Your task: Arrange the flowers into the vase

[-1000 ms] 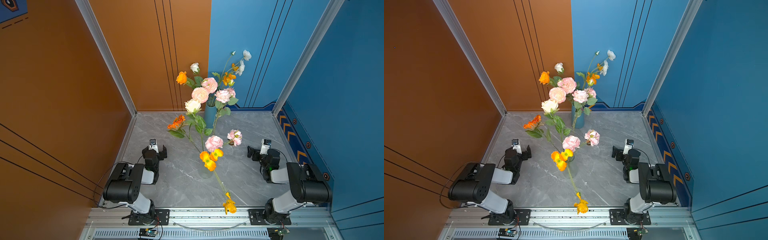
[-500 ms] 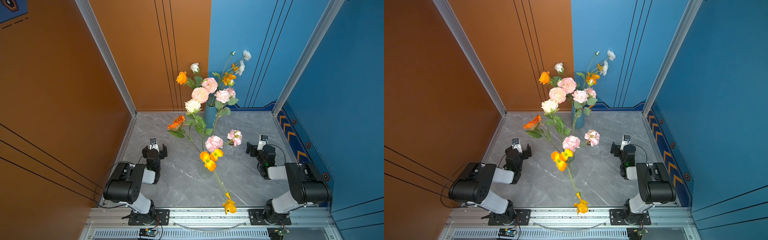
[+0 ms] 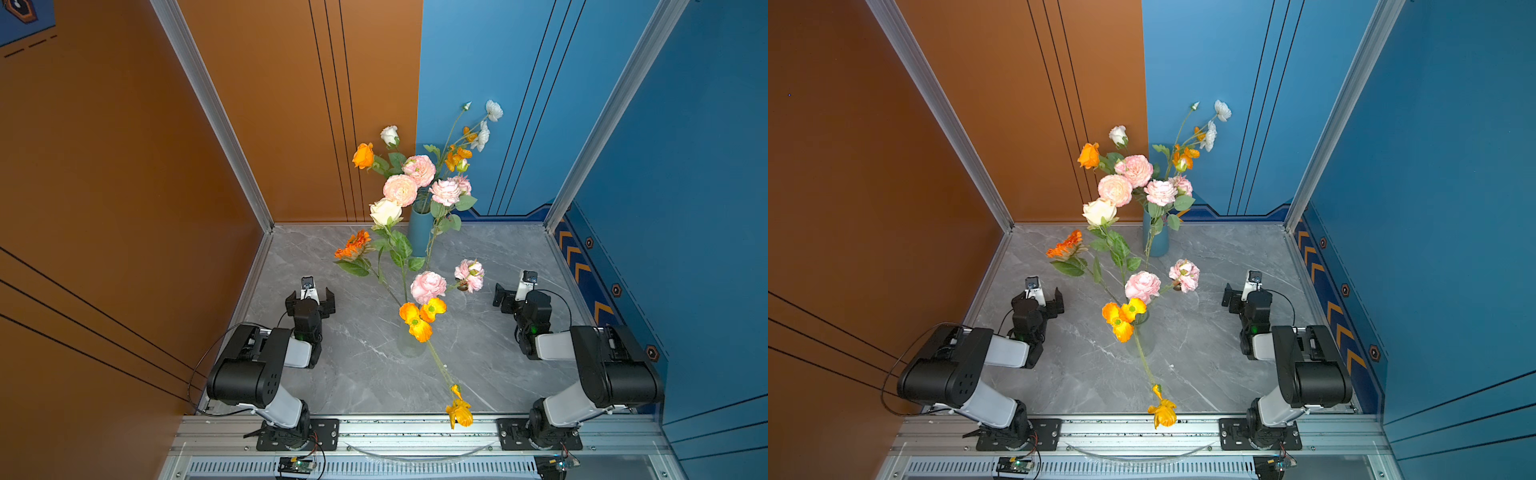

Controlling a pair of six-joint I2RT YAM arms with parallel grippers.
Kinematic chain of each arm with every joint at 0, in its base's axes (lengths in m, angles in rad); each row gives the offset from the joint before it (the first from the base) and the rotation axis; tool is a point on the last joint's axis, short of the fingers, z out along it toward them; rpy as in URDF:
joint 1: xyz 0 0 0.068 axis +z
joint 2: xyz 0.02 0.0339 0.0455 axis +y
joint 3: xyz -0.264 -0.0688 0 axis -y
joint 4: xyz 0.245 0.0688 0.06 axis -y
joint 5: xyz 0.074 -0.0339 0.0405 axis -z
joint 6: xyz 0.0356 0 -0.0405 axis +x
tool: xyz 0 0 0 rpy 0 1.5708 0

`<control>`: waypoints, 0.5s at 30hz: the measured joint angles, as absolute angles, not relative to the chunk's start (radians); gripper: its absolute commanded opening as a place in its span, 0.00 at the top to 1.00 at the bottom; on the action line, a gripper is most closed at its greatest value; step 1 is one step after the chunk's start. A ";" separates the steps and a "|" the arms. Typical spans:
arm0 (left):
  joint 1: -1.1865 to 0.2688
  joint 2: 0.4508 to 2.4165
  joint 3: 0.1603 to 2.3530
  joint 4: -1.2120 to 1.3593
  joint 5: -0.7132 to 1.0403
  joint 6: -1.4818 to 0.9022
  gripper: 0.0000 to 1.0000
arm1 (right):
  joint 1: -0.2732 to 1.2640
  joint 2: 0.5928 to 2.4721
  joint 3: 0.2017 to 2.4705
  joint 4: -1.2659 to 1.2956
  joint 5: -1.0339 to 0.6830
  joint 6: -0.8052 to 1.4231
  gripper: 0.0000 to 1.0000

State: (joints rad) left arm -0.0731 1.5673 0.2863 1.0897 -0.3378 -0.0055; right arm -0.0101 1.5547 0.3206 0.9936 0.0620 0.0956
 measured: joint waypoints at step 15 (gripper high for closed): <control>-0.112 1.571 0.326 1.058 -0.338 0.036 0.02 | 0.019 1.554 0.319 1.000 -0.001 0.044 0.00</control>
